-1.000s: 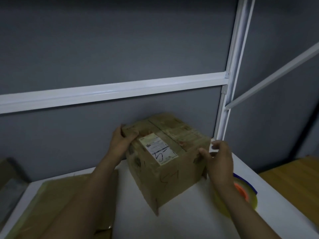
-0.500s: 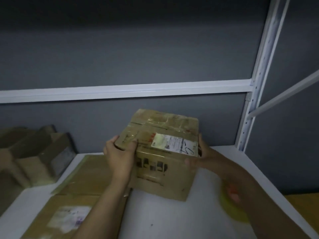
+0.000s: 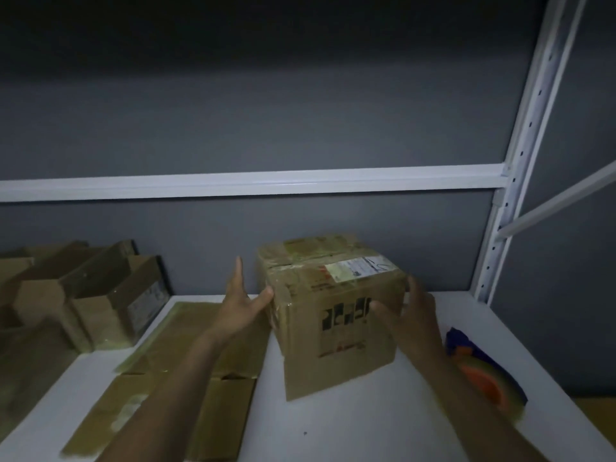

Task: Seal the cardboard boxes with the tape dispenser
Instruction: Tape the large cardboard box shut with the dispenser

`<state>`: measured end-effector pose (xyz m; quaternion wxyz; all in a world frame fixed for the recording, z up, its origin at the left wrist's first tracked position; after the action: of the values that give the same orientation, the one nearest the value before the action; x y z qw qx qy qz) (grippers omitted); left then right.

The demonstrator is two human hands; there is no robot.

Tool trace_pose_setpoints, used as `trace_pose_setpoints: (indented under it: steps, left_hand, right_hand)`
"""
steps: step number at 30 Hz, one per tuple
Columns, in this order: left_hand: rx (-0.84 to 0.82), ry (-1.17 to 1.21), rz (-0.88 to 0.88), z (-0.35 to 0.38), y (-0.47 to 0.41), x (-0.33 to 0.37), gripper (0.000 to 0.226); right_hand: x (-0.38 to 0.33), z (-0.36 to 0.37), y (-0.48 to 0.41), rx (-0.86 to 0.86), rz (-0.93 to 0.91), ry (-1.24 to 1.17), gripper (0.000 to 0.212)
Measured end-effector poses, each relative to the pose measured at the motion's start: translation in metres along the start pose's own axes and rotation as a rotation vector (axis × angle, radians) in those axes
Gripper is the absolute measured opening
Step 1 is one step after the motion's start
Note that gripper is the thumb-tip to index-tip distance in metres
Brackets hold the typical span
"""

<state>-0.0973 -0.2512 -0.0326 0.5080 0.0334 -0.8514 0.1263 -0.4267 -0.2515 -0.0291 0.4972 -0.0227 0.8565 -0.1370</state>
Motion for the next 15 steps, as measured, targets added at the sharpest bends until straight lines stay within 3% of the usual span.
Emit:
trace_pose_setpoints:
  steps: [4, 7, 10, 15]
  left_hand:
    - [-0.287, 0.070, 0.062, 0.023, -0.028, 0.013, 0.136]
    - [-0.257, 0.039, 0.107, 0.029, -0.047, 0.020, 0.156]
    - [-0.153, 0.022, 0.116, 0.029, -0.062, 0.011, 0.152]
    - [-0.311, 0.042, 0.147, 0.039, -0.082, 0.004, 0.142]
  right_hand:
    - [-0.005, 0.041, 0.015, -0.218, 0.003, -0.093, 0.112]
    - [-0.004, 0.057, 0.019, -0.362, 0.097, -0.043, 0.128]
    - [-0.015, 0.065, 0.019, -0.431, 0.092, -0.103, 0.134]
    - [-0.022, 0.066, 0.014, -0.365, 0.013, -0.126, 0.131]
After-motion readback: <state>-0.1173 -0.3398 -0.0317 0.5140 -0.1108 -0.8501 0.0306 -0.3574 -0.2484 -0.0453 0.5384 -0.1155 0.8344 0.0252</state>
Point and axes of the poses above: each hand's wrist, its own y-axis away from the middle knuckle, its own z-axis out of the palm, x = y × z, the point moved 10 cm from there along -y, towards the middle knuckle, and after that the axes turned 1 degree about y, right-handed, at the moved point
